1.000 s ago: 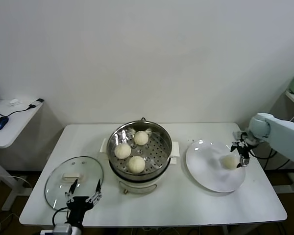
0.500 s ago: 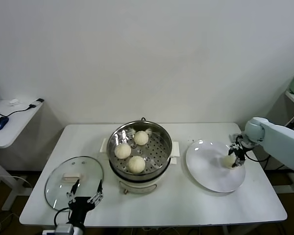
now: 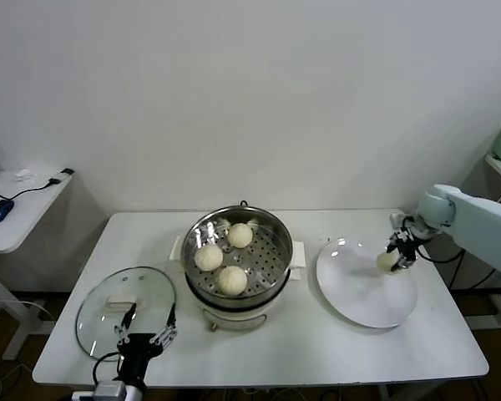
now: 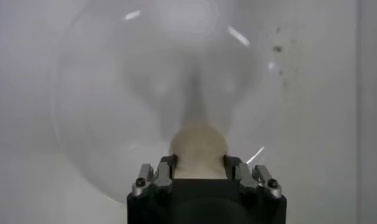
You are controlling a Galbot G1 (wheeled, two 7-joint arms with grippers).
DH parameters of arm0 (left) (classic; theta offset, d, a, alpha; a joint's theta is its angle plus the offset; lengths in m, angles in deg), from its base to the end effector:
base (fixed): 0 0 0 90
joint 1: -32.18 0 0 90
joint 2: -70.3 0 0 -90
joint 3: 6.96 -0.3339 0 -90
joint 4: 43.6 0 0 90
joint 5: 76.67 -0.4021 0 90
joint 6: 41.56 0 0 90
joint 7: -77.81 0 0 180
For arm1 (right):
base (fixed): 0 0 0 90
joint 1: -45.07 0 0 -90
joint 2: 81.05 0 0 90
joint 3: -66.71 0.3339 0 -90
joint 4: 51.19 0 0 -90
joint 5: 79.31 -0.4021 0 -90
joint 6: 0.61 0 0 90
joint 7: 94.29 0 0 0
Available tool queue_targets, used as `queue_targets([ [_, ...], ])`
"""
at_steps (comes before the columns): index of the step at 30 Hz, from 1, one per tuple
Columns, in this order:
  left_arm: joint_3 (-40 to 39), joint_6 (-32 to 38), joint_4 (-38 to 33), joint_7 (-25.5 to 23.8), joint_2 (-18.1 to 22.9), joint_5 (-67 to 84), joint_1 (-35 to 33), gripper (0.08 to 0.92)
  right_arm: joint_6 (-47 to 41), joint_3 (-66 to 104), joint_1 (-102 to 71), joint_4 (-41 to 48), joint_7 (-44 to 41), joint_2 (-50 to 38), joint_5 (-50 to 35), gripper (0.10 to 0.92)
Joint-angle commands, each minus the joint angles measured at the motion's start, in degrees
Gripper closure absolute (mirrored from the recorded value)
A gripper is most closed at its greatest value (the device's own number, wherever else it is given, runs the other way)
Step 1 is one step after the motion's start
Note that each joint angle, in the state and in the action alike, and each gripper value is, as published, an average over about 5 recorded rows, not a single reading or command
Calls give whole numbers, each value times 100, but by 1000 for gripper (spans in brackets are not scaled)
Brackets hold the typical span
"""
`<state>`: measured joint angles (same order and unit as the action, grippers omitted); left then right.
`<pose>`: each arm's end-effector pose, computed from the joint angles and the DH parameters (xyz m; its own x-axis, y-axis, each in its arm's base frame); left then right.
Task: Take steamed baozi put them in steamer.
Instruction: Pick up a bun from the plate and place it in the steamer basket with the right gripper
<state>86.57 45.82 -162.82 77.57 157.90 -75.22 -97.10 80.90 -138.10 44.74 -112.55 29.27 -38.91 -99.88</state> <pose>0.1847 0.0274 -0.3275 -0.9756 -0.0309 0.2172 -0.0215 0.9987 0.0455 0.5900 -0.1756 -0.1515 -0.1839 -0.0742 0.9801 -0.9829 0.0105 -0.1836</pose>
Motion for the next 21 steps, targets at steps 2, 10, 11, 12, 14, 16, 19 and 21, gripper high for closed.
queue_targets([
  [2,-54,-25,-77,-5,-9,4,41,177,-511,-2366,3328,-1686,234,663,-2789,467],
  [10,-114,-31,-152,-10,-50,36,64,177,-1255,-1818,3726,-2513,952,1773,-4261,468],
  [11,-116,-36,-168,-12,-53,43,68,177,-1321,-1740,3651,-2557,1029,1903,-4329,468],
  [12,-114,-44,-185,-14,-54,48,74,177,-1390,-1649,3537,-2587,1109,2040,-4368,468],
  [14,-102,-57,-209,-19,-58,61,81,177,-1512,-1502,3288,-2602,1234,2249,-4389,469],
  [16,-78,-64,-221,-22,-70,82,75,177,-1606,-1405,2969,-2541,1340,2434,-4280,469],
  [19,-43,-62,-215,-24,-86,113,66,177,-1701,-1365,2509,-2402,1462,2602,-4057,467],
  [21,-33,-62,-205,-25,-88,124,67,177,-1762,-1352,2225,-2324,1543,2637,-3915,467],
])
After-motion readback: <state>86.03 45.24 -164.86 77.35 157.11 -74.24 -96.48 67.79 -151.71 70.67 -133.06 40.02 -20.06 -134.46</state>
